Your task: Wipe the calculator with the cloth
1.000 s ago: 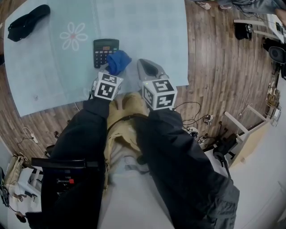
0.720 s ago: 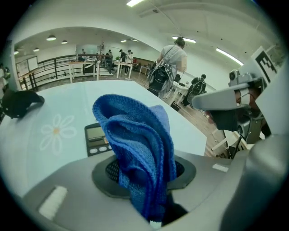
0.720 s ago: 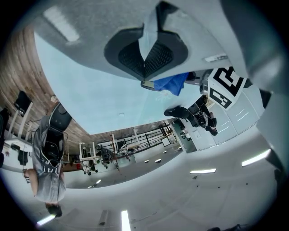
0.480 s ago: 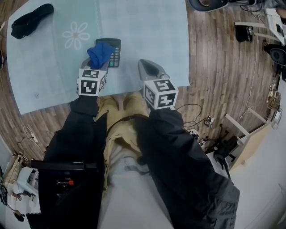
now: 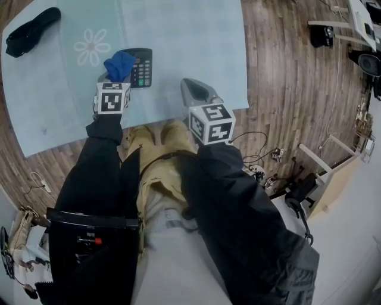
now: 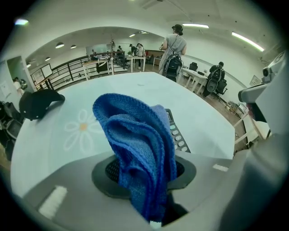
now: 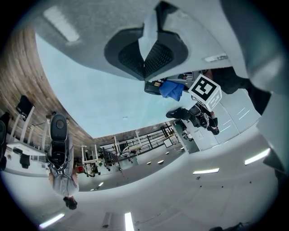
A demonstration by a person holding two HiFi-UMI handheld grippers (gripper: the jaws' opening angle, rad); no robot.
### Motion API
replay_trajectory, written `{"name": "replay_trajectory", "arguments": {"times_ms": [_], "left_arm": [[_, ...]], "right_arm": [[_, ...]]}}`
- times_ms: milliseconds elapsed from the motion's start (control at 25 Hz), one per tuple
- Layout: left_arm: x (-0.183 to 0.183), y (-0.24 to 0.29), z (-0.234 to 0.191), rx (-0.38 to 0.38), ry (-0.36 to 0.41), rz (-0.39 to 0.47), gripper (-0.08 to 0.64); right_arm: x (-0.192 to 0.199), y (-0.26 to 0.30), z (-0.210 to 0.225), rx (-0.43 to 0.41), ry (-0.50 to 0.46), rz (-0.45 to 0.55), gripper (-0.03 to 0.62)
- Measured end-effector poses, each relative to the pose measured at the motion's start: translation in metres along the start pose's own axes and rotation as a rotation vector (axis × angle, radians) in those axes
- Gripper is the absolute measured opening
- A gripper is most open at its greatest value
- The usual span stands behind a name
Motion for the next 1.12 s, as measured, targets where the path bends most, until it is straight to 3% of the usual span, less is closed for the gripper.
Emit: {"name": "replay_trajectory", "arguments": {"times_ms": [480,880,1120], "left_arm": [[0.002,0.006,0.03,0.031,0.081,-0.013,0.169],[0.015,0.005,0.079,0.201,0.134,-0.03,0.169],[0.0,-0.019,0.092,0.281,0.121,0.036,0.169]], "right_arm": [[0.001,0.0,-0.002,-0.005,0.018,0.001,0.0],[0.004,0.004,-0.008,-0.011,0.011,-0.01,0.0],[0.001,0.0,-0.01,-0.016,0.001,0.004,0.0]]}}
Point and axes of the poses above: the fingertips, and each gripper's own axes: y forward along the fingers, z to its right, x out of its underside, the point moved 10 cm from there along -y, backward along the fingers, and after that the axes turned 1 degree about -z, right-handed, at the moved point
